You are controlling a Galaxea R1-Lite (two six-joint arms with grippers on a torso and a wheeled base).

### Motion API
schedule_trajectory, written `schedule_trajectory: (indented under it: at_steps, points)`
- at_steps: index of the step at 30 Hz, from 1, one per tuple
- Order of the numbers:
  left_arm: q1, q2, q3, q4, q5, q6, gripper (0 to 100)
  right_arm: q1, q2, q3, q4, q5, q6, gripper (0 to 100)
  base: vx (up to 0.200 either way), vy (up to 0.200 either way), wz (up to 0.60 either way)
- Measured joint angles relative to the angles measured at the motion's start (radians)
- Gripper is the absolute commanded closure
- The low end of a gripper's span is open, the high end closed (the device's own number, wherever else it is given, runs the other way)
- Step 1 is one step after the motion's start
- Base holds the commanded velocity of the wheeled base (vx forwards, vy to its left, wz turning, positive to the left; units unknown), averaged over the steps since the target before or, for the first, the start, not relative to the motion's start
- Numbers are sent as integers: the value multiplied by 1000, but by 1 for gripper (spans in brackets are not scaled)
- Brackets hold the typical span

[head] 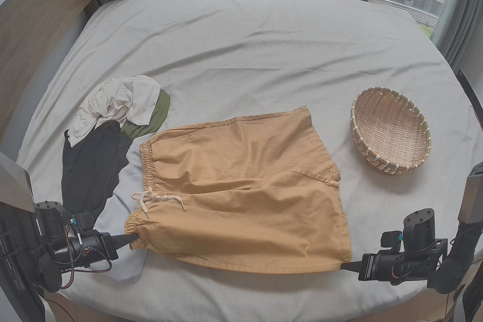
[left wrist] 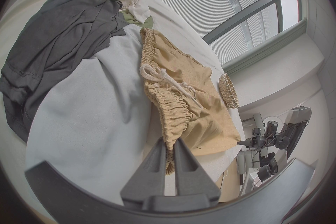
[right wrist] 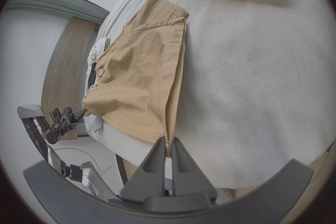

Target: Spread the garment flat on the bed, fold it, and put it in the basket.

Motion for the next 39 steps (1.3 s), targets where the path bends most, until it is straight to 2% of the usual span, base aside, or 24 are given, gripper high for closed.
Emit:
schedule_trajectory:
  at_steps: [10,21,31,39]
  points:
    - [3,-29,0,144,9,6,100,2,-20,0,38,3,-23,100,0,0,0]
    - [-17,-162,0,416,2,67,100,3,-30,0,138,3,-82,100,0,0,0]
    - [7,-216,0,478,9,78,100,-13,-108,0,293,-1,-149,100,0,0,0]
    - [15,-219,0,534,11,84,100,-26,-171,0,359,-4,-156,100,0,0,0]
